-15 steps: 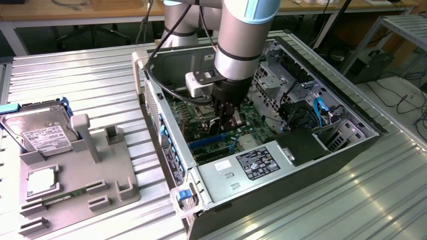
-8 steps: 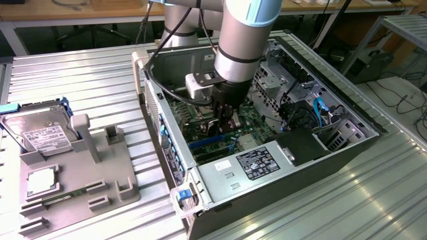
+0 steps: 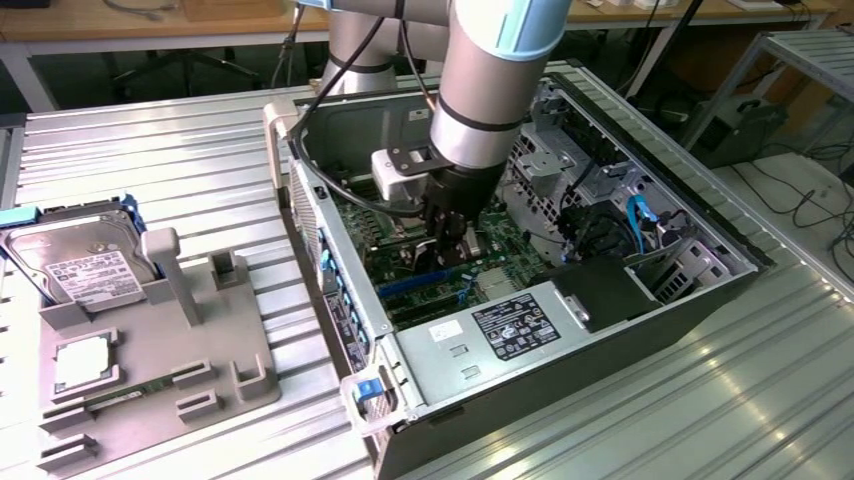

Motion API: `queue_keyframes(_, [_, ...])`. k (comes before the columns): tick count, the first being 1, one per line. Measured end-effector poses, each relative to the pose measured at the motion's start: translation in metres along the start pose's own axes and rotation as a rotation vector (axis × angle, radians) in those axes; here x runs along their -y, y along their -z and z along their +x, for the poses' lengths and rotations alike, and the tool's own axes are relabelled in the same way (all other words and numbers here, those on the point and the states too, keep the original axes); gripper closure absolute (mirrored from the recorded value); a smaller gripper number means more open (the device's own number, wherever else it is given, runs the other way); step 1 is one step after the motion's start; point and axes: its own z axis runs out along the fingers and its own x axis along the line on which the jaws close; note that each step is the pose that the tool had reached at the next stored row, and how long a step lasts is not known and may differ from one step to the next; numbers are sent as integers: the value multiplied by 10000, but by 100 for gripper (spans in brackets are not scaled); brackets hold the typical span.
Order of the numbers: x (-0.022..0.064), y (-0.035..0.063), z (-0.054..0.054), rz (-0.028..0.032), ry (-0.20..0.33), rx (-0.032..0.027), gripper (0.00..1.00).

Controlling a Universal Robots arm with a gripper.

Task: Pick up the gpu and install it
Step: 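Insert the gpu into the slot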

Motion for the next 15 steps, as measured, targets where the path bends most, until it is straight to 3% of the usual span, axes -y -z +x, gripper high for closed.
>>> queue_keyframes(15, [-54,-27,26,-5,0,0,72])
